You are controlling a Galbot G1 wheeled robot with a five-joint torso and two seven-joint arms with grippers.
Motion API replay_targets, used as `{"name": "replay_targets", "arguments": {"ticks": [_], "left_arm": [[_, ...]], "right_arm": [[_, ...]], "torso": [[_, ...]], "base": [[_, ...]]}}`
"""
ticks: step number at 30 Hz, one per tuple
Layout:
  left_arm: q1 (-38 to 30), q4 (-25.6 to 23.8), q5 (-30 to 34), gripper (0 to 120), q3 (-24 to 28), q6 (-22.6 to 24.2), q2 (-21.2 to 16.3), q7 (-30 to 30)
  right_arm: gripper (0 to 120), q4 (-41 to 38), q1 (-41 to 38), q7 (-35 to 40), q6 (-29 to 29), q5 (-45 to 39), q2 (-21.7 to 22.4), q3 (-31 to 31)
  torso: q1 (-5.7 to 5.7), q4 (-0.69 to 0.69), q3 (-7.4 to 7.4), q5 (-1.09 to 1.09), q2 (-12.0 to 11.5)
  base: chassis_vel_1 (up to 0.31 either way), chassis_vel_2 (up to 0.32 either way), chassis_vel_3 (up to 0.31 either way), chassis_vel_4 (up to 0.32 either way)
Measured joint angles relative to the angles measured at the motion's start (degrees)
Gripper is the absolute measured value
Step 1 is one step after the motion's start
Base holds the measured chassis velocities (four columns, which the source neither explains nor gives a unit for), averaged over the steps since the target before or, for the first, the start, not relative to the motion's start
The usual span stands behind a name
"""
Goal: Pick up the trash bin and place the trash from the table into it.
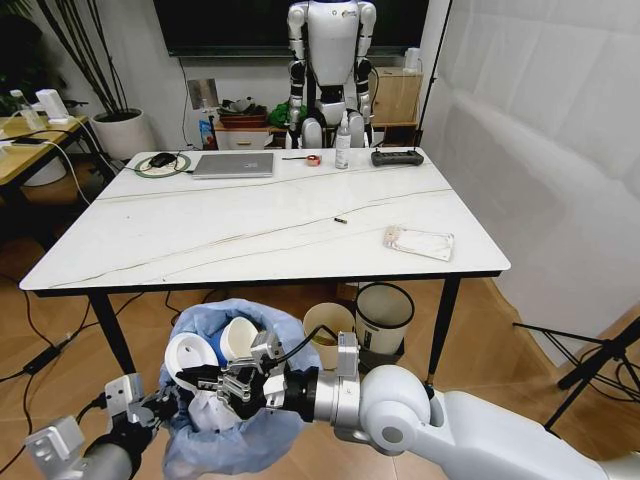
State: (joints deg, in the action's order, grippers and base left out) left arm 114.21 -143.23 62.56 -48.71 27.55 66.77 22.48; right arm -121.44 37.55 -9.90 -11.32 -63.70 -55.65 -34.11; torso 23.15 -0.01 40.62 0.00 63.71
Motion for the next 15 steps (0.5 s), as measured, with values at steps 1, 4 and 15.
{"name": "replay_targets", "arguments": {"ticks": [1, 4, 15], "left_arm": [[0.0, 0.0, 0.2, 0, -0.1, 0.0, -0.1, 0.1], [0.0, 0.0, 0.4, 0, -0.2, 0.0, -0.1, 0.1], [0.0, 0.0, 0.7, 0, -0.4, 0.0, 0.0, 0.0]], "right_arm": [[0, 0.0, 0.1, -0.1, 0.1, 0.3, -0.1, -0.2], [0, 0.0, 0.2, -0.3, 0.1, 0.7, -0.3, -0.8], [15, 1.3, 1.7, -0.4, 0.6, 3.9, -0.4, -1.4]], "torso": [[0.0, 0.0, 0.0, 0.0, 0.0], [0.0, 0.0, 0.0, 0.0, 0.0], [0.0, 0.0, 0.0, 0.0, 0.0]], "base": [[0.0, 0.0, 0.0, 0.0], [0.0, 0.0, 0.0, 0.0], [0.0, 0.0, 0.0, 0.0]]}}
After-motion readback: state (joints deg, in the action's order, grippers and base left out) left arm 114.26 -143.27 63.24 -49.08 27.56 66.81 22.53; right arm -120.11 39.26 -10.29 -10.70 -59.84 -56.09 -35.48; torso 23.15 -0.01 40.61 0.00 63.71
